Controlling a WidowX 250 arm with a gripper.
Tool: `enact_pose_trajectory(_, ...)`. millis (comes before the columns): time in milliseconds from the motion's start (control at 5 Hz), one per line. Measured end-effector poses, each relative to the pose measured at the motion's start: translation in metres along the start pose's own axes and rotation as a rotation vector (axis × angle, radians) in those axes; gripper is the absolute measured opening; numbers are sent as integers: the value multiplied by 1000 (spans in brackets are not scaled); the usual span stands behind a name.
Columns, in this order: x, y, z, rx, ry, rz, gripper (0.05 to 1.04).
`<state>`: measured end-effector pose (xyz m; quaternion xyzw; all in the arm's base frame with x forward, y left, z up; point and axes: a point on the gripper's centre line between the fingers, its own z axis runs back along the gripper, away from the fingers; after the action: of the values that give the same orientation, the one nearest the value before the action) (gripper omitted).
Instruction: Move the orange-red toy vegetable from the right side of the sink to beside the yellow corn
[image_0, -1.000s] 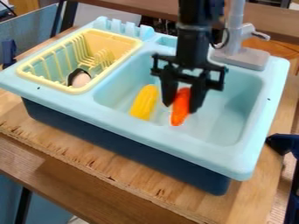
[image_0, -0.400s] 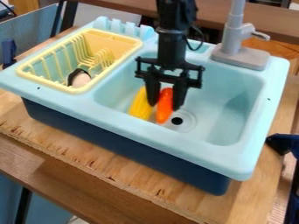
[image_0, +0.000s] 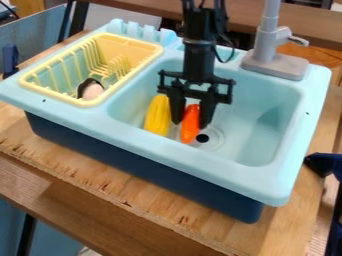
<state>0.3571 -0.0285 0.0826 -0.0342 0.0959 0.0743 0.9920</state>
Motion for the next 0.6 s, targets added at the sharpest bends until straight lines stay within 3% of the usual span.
enact_pose_trajectory(200, -4, -8, -3, 1, 27, -15, 905)
enact_pose_trajectory(400, -4, -9, -3, -8, 30, -9, 1007)
enact_pose_trajectory(600, -6, -5, 6, 18, 9, 14, 1002)
